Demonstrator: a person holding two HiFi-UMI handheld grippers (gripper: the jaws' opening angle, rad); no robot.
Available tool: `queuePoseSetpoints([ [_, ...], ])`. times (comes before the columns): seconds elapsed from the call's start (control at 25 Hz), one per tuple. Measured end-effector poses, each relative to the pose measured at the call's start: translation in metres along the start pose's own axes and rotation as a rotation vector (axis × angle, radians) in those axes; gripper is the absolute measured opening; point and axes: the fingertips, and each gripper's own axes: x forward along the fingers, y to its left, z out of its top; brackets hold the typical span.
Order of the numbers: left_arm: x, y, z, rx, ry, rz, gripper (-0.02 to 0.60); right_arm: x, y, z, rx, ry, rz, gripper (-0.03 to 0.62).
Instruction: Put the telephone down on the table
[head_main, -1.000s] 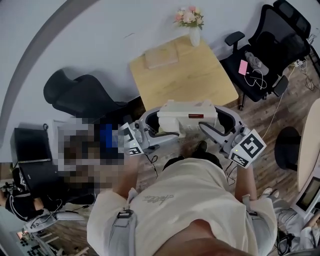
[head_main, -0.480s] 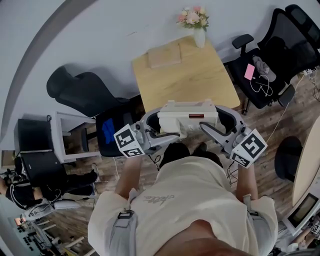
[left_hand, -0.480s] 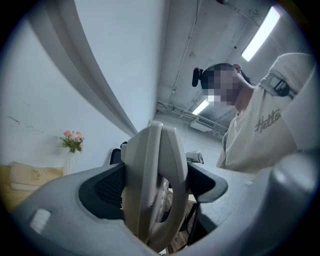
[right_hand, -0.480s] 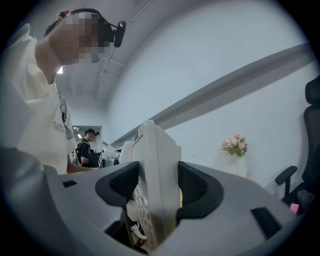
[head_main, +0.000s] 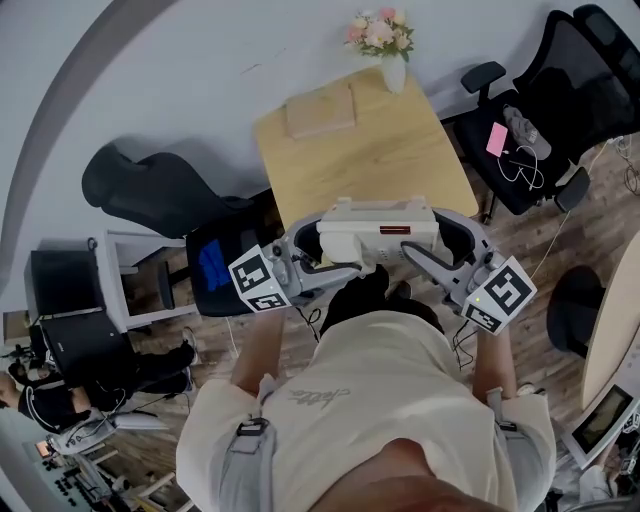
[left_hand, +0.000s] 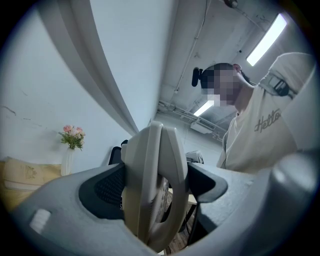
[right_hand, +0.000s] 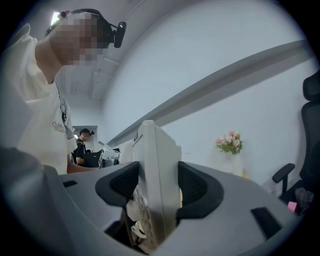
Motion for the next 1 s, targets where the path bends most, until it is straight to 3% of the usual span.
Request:
queuePoseSetpoints([
  [0.16,0.013,0.042,0.014,-0.026,-0.012,-0.004,0.385,0.023,-0.038,0.013,0.009,0.034,-0.008,0.239],
  [0.36,0.005,0.077,0.031,-0.030,-0.043,-0.006,0.385,0.057,-0.056,0.026,-0.013,0.054,-0.006,0.239],
  [1.0,-0.065,0.170,0.075,-0.034,-0.143,0.029,0.385,0.182,-0.077,0.040,-0.017,0.143,0.036,0.239],
])
